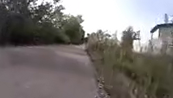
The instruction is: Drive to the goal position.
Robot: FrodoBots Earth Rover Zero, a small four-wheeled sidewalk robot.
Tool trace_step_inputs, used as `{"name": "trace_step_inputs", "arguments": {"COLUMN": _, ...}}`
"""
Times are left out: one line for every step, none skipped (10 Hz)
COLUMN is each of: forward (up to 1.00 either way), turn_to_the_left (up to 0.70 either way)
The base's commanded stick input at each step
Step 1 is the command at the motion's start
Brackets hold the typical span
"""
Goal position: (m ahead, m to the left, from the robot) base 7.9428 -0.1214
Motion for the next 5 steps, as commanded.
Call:
{"name": "trace_step_inputs", "arguments": {"forward": 1.0, "turn_to_the_left": -0.01}}
{"name": "trace_step_inputs", "arguments": {"forward": 1.0, "turn_to_the_left": -0.01}}
{"name": "trace_step_inputs", "arguments": {"forward": 1.0, "turn_to_the_left": -0.01}}
{"name": "trace_step_inputs", "arguments": {"forward": 1.0, "turn_to_the_left": -0.01}}
{"name": "trace_step_inputs", "arguments": {"forward": 1.0, "turn_to_the_left": -0.01}}
